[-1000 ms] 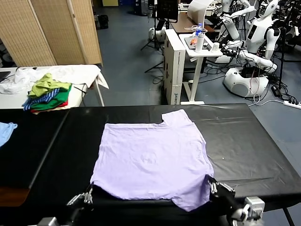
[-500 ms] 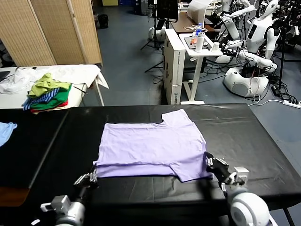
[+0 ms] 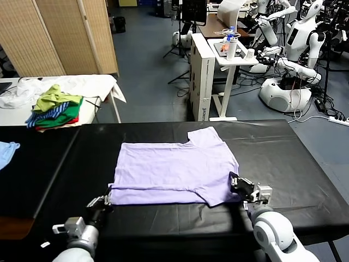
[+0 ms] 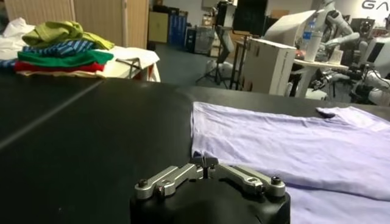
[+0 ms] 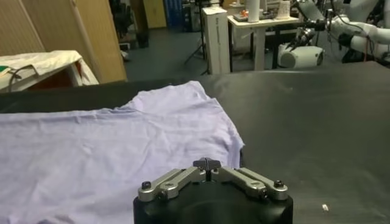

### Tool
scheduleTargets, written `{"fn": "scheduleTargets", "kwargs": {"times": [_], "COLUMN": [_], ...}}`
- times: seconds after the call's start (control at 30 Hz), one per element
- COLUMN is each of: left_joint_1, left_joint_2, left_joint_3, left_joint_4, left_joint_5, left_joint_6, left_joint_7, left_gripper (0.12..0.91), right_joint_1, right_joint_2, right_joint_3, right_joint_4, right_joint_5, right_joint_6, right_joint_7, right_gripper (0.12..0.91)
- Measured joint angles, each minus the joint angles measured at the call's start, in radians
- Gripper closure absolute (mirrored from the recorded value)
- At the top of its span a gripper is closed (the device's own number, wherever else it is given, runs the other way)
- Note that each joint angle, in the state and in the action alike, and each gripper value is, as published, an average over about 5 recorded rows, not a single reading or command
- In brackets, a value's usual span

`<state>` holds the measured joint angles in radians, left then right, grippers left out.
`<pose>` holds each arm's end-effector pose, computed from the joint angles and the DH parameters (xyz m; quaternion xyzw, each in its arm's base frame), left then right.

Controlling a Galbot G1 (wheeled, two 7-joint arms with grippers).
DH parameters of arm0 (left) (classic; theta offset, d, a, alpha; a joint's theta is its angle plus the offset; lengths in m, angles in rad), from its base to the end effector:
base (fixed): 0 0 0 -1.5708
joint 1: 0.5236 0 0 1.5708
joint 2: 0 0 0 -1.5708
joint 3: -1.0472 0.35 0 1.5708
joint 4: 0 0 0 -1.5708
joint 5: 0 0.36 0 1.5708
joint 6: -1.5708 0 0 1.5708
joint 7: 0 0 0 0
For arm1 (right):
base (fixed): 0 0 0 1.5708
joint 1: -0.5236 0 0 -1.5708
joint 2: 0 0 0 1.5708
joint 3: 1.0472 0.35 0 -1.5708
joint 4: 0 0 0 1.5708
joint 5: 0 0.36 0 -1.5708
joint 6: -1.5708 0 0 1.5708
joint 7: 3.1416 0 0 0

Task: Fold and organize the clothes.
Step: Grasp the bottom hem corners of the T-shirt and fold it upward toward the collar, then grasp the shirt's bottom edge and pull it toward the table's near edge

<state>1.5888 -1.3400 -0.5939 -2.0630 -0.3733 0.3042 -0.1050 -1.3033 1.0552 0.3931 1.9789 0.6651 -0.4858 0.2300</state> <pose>0.1835 0.0628 -0.3088 0.0191 -0.9821 0.0554 0.1790 0.2659 -0.0647 -0.2778 0.0636 -0.9690 -0.0398 0.2356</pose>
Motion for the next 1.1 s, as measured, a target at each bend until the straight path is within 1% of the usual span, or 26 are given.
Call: {"fn": "scheduleTargets", "kwargs": {"times": [0.07,0.1,0.17,0.2,0.27,0.3,0.37,0.4,0.47,0.5,0.6,0.67,0.7,0.77,0.83,0.97,1.1], "left_joint_1": [0.003,0.006,0.016,0.022,0.039,0.049,0.073,0.086,0.107,0.115,0.131,0.136,0.137,0.137,0.137,0.137,0.136], "left_joint_2": [-0.003,-0.004,-0.005,-0.005,-0.004,-0.004,-0.004,-0.004,-0.005,-0.007,-0.012,-0.015,-0.016,-0.018,-0.017,-0.015,-0.016], "left_joint_3": [-0.001,-0.002,-0.008,-0.012,-0.021,-0.026,-0.034,-0.038,-0.042,-0.043,-0.042,-0.039,-0.038,-0.037,-0.037,-0.038,-0.038], "left_joint_4": [-0.005,-0.010,-0.022,-0.029,-0.044,-0.052,-0.066,-0.071,-0.077,-0.078,-0.080,-0.080,-0.080,-0.079,-0.077,-0.072,-0.064], "left_joint_5": [0.002,0.003,0.003,0.002,0.002,0.002,0.002,0.002,0.002,0.002,0.002,0.002,0.002,0.002,0.003,0.003,0.005], "left_joint_6": [0.005,0.007,0.012,0.014,0.017,0.018,0.018,0.018,0.017,0.017,0.017,0.016,0.016,0.015,0.014,0.012,0.010], "left_joint_7": [0.000,0.001,0.001,0.001,0.005,0.008,0.015,0.018,0.022,0.023,0.024,0.025,0.025,0.026,0.025,0.025,0.025], "left_gripper": [0.850,0.814,0.705,0.648,0.496,0.439,0.292,0.241,0.164,0.143,0.126,0.124,0.126,0.135,0.165,0.267,0.376], "right_joint_1": [-0.018,-0.029,-0.058,-0.075,-0.115,-0.137,-0.179,-0.200,-0.238,-0.255,-0.298,-0.315,-0.320,-0.328,-0.332,-0.332,-0.327], "right_joint_2": [-0.011,-0.017,-0.030,-0.037,-0.050,-0.056,-0.064,-0.067,-0.069,-0.069,-0.068,-0.066,-0.065,-0.063,-0.062,-0.061,-0.060], "right_joint_3": [0.014,0.022,0.039,0.049,0.071,0.083,0.104,0.114,0.131,0.138,0.155,0.160,0.161,0.162,0.162,0.157,0.150], "right_joint_4": [0.023,0.036,0.067,0.083,0.115,0.129,0.152,0.162,0.180,0.186,0.197,0.197,0.197,0.196,0.194,0.183,0.174], "right_joint_5": [0.003,0.004,0.004,0.002,-0.006,-0.010,-0.018,-0.021,-0.024,-0.026,-0.031,-0.034,-0.034,-0.035,-0.036,-0.042,-0.048], "right_joint_6": [-0.015,-0.021,-0.028,-0.029,-0.028,-0.026,-0.022,-0.021,-0.018,-0.016,-0.007,-0.002,0.000,0.002,0.003,0.005,0.008], "right_joint_7": [-0.010,-0.012,-0.013,-0.014,-0.018,-0.021,-0.030,-0.033,-0.039,-0.042,-0.046,-0.048,-0.048,-0.049,-0.051,-0.056,-0.061], "right_gripper": [0.711,0.654,0.502,0.445,0.298,0.245,0.162,0.139,0.121,0.120,0.119,0.131,0.154,0.227,0.328,0.518,0.676]}}
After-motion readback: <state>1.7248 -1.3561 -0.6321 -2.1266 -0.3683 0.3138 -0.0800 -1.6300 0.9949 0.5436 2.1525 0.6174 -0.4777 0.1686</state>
